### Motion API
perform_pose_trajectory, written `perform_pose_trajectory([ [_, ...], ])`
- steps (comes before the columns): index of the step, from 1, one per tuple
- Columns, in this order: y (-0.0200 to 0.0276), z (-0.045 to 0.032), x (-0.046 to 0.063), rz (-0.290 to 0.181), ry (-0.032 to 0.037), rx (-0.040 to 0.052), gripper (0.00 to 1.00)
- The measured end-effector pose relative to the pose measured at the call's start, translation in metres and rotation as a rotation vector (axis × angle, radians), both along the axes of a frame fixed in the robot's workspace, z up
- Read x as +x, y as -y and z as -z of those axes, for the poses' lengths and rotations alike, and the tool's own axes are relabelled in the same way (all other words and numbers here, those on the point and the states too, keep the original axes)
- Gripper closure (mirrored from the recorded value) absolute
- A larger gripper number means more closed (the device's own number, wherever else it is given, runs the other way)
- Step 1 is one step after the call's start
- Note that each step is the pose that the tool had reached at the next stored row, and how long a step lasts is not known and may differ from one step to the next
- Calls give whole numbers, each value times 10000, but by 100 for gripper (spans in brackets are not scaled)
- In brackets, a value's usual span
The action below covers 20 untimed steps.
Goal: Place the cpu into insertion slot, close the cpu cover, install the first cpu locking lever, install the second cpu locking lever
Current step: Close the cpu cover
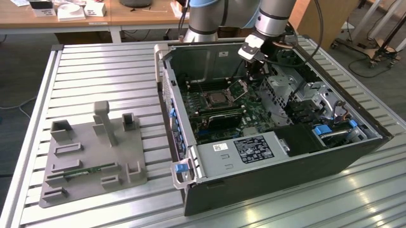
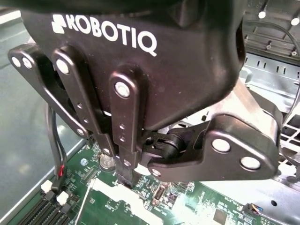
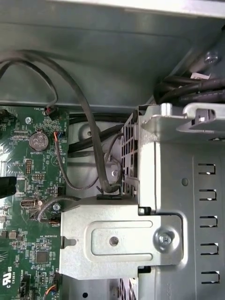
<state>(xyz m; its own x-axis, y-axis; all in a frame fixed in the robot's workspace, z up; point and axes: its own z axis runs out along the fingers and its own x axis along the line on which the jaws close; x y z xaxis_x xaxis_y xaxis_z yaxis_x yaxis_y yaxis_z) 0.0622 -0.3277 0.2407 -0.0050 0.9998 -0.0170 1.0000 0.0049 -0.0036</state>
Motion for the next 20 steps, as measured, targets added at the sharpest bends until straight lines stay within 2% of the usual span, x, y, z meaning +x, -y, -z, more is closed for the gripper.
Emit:
perform_pose_trajectory([
  [8, 27, 68, -1, -2, -1, -4, 90],
  [16, 28, 73, -115, -2, -1, -5, 90],
  [20, 27, 71, -132, -3, 0, -4, 90],
])
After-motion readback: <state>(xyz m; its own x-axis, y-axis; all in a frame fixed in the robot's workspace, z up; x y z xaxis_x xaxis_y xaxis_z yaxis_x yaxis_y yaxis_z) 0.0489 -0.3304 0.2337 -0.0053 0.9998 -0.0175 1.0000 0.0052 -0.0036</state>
